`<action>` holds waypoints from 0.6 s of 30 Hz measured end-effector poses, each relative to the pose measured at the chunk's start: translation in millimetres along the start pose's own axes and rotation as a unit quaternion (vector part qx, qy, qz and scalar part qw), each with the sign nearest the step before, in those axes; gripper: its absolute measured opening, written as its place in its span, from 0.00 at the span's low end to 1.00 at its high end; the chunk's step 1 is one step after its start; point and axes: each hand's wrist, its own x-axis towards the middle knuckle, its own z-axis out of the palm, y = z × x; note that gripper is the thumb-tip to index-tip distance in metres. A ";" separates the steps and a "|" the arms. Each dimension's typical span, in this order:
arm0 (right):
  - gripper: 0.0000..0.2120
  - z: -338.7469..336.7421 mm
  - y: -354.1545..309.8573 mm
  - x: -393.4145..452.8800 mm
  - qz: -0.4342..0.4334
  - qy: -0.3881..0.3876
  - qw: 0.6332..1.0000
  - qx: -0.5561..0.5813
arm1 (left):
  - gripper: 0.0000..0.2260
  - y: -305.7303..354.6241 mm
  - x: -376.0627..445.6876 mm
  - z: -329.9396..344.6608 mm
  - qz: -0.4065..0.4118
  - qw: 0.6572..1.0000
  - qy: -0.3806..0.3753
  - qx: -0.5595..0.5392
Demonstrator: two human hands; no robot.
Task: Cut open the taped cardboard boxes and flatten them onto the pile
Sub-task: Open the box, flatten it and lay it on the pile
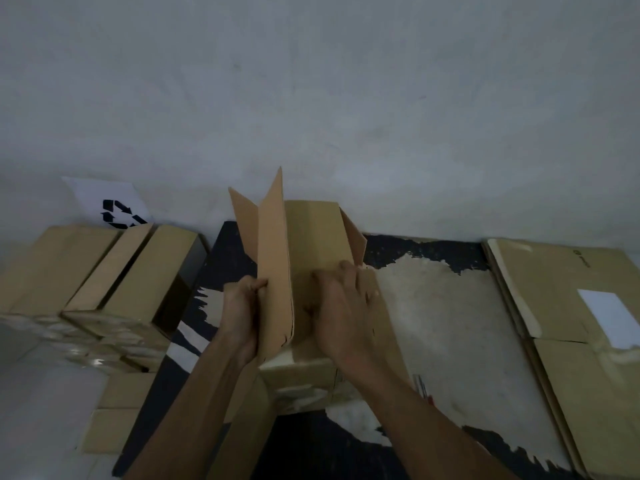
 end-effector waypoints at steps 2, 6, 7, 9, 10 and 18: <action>0.30 -3.3 1.6 15.2 0.016 -0.018 0.999 0.022 | 0.32 2.5 3.9 -3.0 0.002 1.000 -0.002 -0.003; 0.54 -36.3 27.9 39.0 0.092 -0.121 0.967 0.203 | 0.31 7.7 1.5 1.7 -0.018 1.000 -0.019 -0.006; 0.52 -44.4 36.1 38.3 0.099 -0.156 0.953 0.240 | 0.29 6.0 2.8 2.5 -0.019 1.000 -0.021 -0.007; 0.46 -59.5 50.2 33.5 0.091 -0.195 0.962 0.169 | 0.26 2.4 4.6 3.2 -0.019 0.999 -0.030 -0.004; 0.48 -66.4 58.3 32.6 0.086 -0.195 0.973 0.086 | 0.27 1.5 4.8 2.9 -0.022 0.999 -0.035 -0.005; 0.33 -91.5 88.2 -7.3 0.073 -0.312 0.946 0.048 | 0.28 3.9 17.5 3.9 -0.018 0.999 -0.031 -0.002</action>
